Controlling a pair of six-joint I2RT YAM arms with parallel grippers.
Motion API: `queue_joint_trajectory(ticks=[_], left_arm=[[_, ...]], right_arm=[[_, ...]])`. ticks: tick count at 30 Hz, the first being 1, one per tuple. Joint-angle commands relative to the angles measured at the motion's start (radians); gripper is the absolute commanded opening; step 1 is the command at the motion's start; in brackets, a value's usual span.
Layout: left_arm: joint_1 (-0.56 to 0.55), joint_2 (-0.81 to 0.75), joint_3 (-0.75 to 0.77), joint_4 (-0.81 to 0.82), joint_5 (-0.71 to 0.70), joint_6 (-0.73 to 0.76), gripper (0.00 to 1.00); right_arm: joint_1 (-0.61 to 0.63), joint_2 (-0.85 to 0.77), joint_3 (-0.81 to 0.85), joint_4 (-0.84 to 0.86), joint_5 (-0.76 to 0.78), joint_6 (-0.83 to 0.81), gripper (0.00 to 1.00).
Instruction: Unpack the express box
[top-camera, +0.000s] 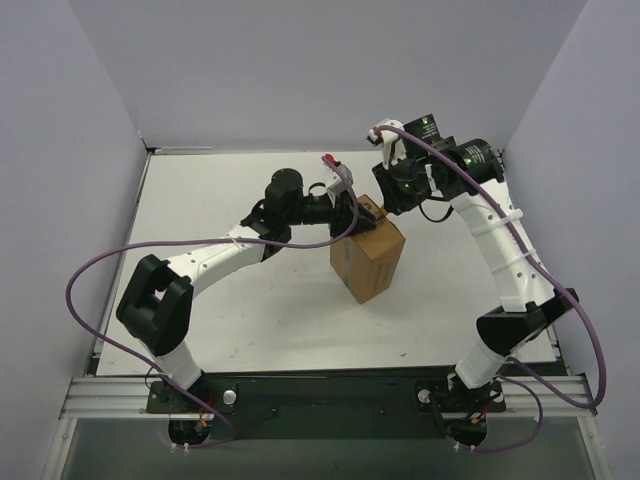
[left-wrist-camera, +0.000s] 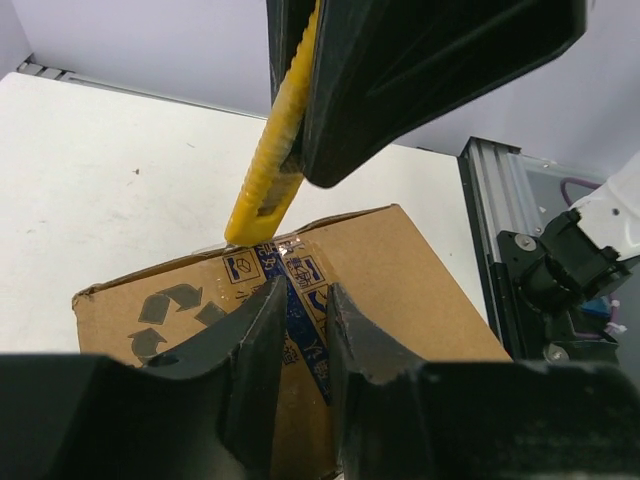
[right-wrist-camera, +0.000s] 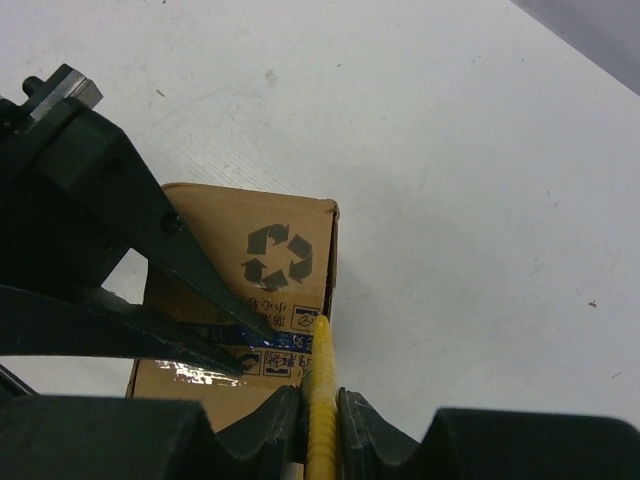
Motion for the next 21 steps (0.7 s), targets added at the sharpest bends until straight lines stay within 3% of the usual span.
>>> queue_joint_trajectory(ticks=[1, 5, 11, 19, 21], left_arm=[[0.073, 0.002, -0.005, -0.075, 0.075, -0.094, 0.34], [0.086, -0.003, 0.027, -0.079, 0.158, -0.131, 0.31], [0.079, 0.055, 0.003, -0.027, 0.157, -0.168, 0.15], [0.052, 0.085, 0.064, 0.131, 0.221, -0.284, 0.12], [0.047, 0.111, 0.078, 0.132, 0.259, -0.290, 0.07]], right_arm=[[0.045, 0.088, 0.083, -0.088, -0.061, 0.052, 0.00], [0.049, 0.134, 0.122, -0.089, -0.072, 0.050, 0.00], [0.049, 0.149, 0.143, -0.082, -0.082, 0.056, 0.00], [0.054, 0.138, 0.152, -0.067, -0.064, 0.070, 0.00], [0.058, 0.152, 0.163, -0.054, -0.068, 0.075, 0.00]])
